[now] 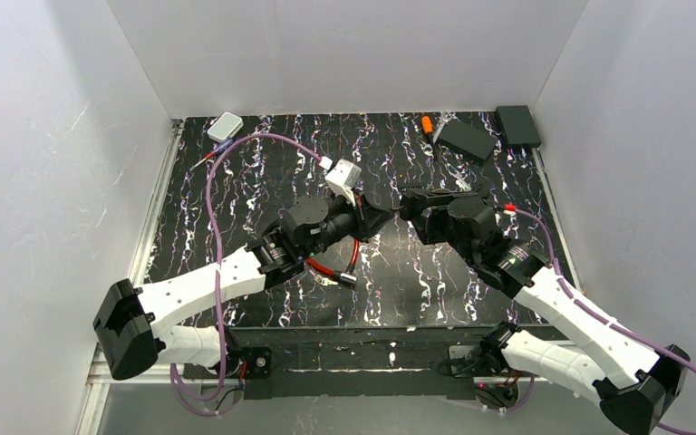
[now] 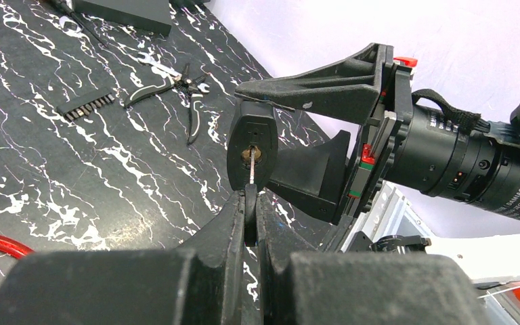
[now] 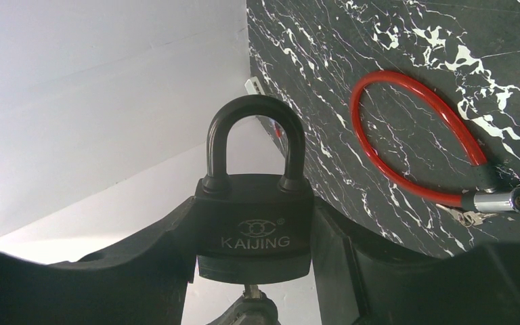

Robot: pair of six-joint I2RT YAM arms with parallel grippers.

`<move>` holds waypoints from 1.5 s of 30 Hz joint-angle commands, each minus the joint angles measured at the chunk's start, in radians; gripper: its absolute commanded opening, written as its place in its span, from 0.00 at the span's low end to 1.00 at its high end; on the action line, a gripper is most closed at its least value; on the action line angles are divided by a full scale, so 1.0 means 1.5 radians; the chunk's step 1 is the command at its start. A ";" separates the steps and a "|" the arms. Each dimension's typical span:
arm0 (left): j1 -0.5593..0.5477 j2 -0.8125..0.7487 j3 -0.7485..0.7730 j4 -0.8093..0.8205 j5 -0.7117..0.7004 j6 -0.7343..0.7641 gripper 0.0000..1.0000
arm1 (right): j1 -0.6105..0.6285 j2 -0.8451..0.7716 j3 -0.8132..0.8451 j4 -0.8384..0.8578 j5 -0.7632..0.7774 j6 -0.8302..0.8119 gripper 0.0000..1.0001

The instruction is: Unlock with the key

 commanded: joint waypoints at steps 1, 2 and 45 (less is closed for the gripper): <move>-0.004 0.013 0.003 0.020 -0.015 0.002 0.00 | 0.001 -0.007 0.013 0.074 -0.007 0.018 0.01; -0.004 0.015 0.004 0.021 -0.015 0.002 0.00 | 0.001 -0.007 0.014 0.074 -0.009 0.018 0.01; -0.012 -0.020 -0.062 0.025 -0.027 -0.012 0.00 | 0.001 -0.006 0.012 0.143 -0.018 -0.003 0.01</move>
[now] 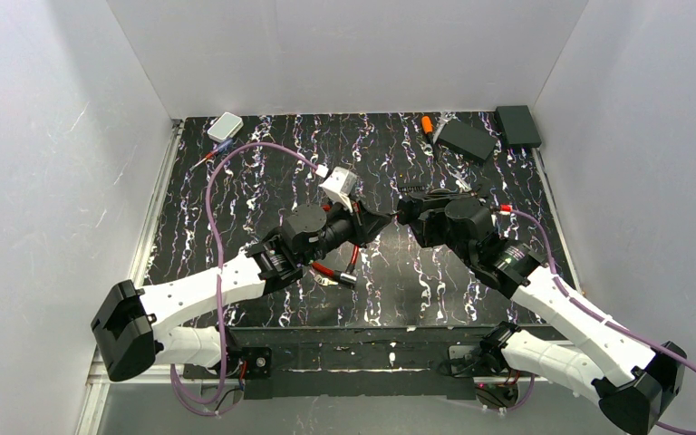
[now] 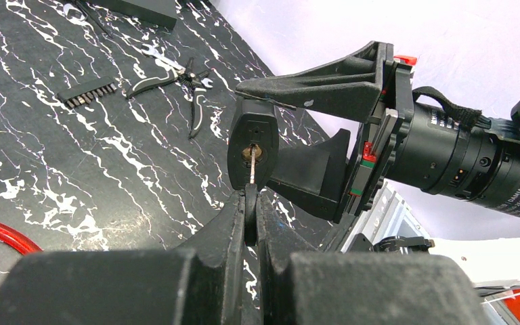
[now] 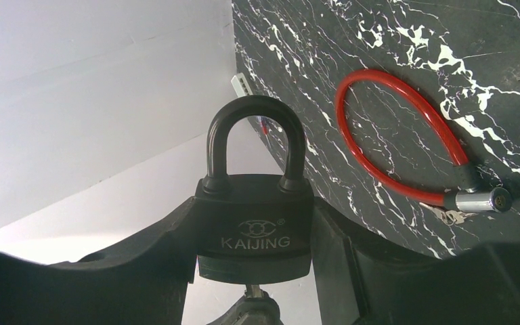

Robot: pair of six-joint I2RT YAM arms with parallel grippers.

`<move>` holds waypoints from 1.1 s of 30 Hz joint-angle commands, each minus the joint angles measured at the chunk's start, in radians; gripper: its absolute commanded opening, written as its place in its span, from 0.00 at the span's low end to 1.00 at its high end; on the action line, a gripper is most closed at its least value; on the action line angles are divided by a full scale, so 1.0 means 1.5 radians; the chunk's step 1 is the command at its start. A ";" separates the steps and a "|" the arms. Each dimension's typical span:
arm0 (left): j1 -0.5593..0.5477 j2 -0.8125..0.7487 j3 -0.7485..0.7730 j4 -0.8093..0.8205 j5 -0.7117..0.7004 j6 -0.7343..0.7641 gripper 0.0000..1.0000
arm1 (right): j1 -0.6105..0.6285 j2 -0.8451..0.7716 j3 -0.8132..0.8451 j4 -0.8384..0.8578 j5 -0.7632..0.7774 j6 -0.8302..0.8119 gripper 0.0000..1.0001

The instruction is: Unlock with the key

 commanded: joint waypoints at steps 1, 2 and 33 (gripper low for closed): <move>-0.006 -0.015 -0.014 -0.019 -0.002 0.007 0.00 | 0.004 -0.014 0.028 0.144 -0.002 0.002 0.01; -0.006 -0.021 -0.017 -0.020 -0.002 0.006 0.00 | 0.004 -0.012 0.029 0.152 -0.002 -0.007 0.01; -0.009 -0.099 -0.044 -0.051 -0.098 0.008 0.00 | 0.004 0.016 0.033 0.201 -0.063 -0.119 0.01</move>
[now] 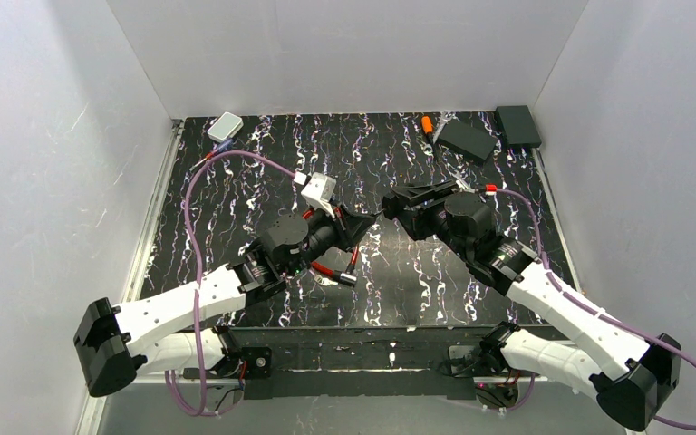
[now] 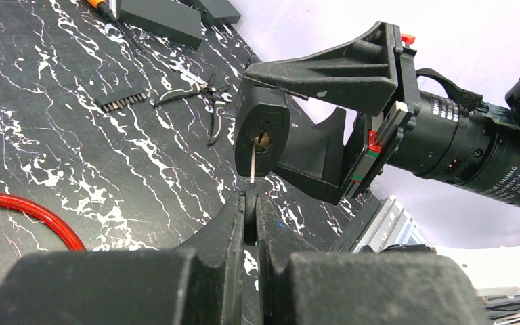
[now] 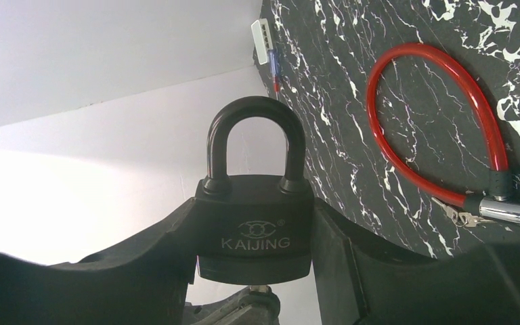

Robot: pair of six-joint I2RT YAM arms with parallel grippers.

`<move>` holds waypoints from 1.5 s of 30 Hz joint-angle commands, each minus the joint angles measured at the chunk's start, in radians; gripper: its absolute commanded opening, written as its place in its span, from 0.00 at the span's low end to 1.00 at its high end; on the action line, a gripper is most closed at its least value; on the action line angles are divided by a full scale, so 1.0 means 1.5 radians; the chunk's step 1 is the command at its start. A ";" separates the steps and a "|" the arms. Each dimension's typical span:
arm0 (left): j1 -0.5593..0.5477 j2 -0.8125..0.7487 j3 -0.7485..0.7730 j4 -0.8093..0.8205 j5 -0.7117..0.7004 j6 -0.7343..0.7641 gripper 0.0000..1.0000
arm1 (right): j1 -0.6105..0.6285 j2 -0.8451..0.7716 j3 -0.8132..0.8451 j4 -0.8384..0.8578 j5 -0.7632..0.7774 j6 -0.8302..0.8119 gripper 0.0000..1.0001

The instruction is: Unlock with the key

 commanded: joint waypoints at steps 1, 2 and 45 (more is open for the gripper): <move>-0.001 0.003 0.006 -0.023 -0.026 0.004 0.00 | 0.002 -0.004 0.034 0.066 0.008 0.024 0.01; -0.001 0.005 0.009 -0.023 -0.024 0.004 0.00 | 0.002 -0.003 0.035 0.065 0.008 0.024 0.01; -0.002 -0.009 0.013 -0.021 -0.025 -0.040 0.00 | 0.002 0.013 0.048 0.030 0.059 0.036 0.01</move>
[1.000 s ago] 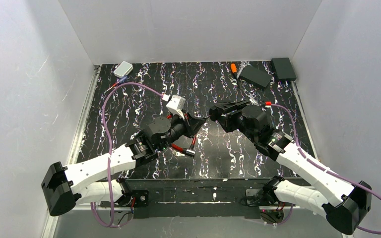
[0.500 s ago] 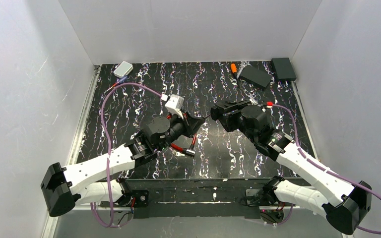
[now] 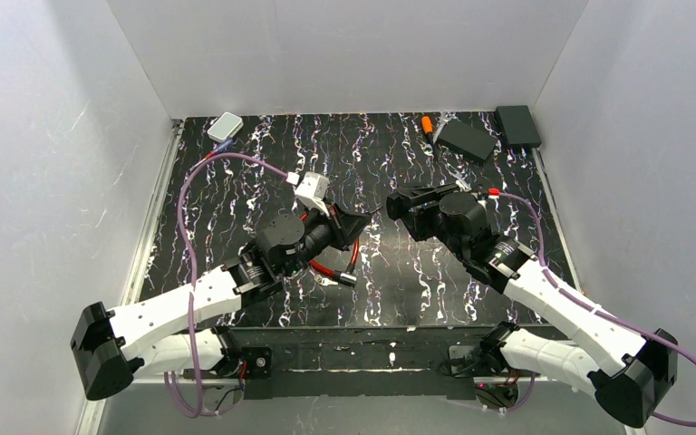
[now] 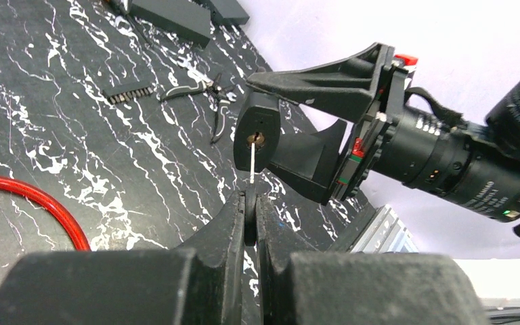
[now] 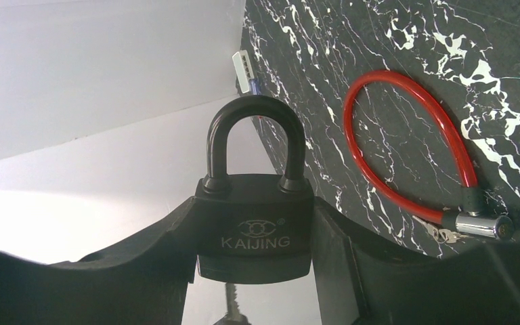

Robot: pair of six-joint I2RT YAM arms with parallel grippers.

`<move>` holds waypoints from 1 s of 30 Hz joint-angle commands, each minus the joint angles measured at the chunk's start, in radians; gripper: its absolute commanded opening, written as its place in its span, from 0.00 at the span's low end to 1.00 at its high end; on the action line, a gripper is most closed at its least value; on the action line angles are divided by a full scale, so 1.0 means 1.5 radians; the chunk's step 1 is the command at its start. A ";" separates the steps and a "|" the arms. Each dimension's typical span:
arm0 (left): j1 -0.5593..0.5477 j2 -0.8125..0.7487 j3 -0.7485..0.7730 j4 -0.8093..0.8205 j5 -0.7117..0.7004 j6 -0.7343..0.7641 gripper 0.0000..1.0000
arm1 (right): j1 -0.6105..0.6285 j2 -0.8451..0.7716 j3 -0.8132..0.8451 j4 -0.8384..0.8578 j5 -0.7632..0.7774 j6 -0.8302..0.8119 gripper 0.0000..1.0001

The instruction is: Unlock with the key

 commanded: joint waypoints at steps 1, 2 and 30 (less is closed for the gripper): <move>-0.002 0.020 0.014 0.004 -0.004 -0.009 0.00 | 0.001 -0.002 0.048 0.065 0.002 0.018 0.01; -0.002 0.023 0.016 0.006 -0.004 -0.010 0.00 | 0.001 -0.001 0.049 0.065 0.002 0.019 0.01; -0.002 0.053 0.017 0.026 -0.020 -0.009 0.00 | 0.003 0.018 0.034 0.103 -0.033 0.040 0.01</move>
